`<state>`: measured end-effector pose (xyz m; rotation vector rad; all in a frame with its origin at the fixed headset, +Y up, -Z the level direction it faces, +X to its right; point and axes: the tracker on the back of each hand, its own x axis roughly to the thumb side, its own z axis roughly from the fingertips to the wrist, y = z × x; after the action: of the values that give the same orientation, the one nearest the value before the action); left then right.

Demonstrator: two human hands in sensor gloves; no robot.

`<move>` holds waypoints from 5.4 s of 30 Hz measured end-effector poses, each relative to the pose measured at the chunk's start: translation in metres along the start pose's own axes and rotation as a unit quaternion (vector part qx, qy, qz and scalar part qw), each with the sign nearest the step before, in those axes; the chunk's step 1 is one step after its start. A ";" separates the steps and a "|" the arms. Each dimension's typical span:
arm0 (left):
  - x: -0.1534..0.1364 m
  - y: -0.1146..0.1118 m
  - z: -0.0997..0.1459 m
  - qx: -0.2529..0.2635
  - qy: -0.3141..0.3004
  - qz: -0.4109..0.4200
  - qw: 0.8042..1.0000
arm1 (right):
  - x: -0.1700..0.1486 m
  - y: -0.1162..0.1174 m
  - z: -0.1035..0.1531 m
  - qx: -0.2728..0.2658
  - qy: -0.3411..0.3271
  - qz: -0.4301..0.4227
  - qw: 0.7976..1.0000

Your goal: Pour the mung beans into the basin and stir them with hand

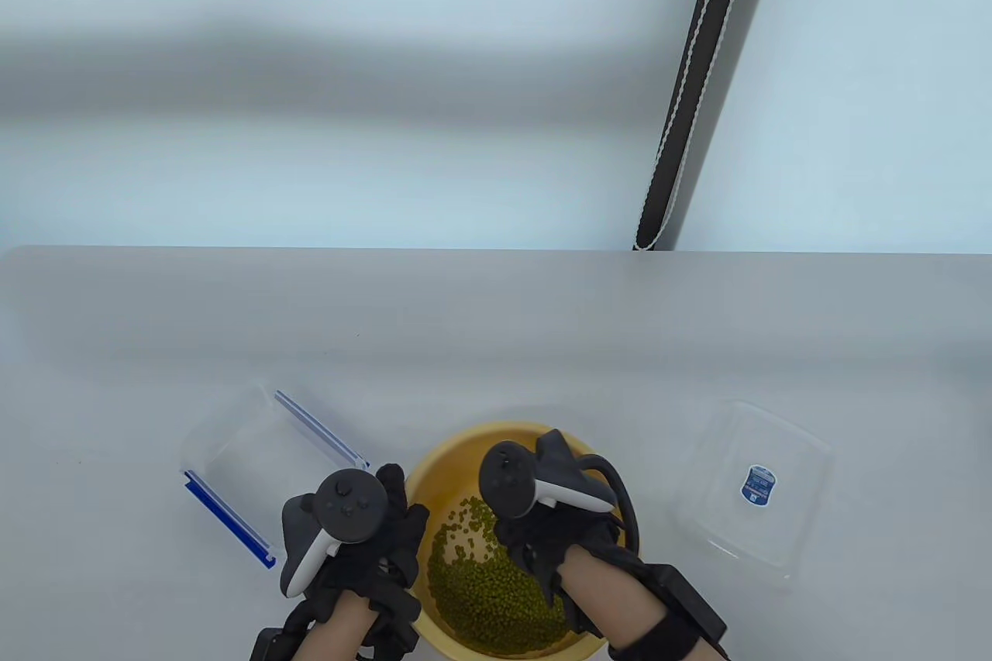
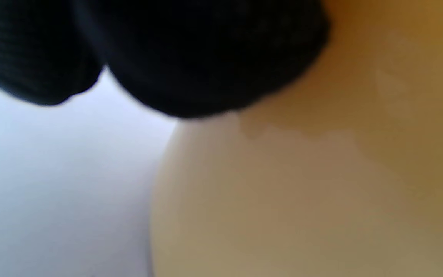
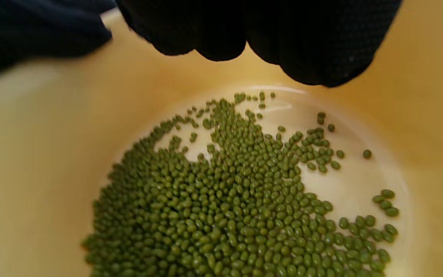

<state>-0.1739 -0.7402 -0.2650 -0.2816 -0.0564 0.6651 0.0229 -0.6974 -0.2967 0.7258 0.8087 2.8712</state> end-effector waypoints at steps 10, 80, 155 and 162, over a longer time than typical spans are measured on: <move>0.001 -0.002 -0.001 -0.038 0.034 0.005 0.999 | -0.031 0.042 -0.040 0.147 0.151 0.091 0.973; -0.003 -0.006 0.002 -0.057 0.035 0.062 0.996 | 0.009 0.077 -0.045 0.349 0.062 -0.218 0.909; -0.005 -0.010 0.005 -0.067 0.038 0.100 0.992 | 0.005 0.074 -0.041 0.340 0.079 -0.209 0.913; -0.005 -0.010 0.005 -0.067 0.037 0.101 0.992 | 0.010 0.059 -0.057 0.294 0.023 -0.322 0.900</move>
<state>-0.1725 -0.7498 -0.2575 -0.4443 -0.0020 0.8524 -0.0085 -0.7733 -0.3053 0.3175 1.5969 2.0532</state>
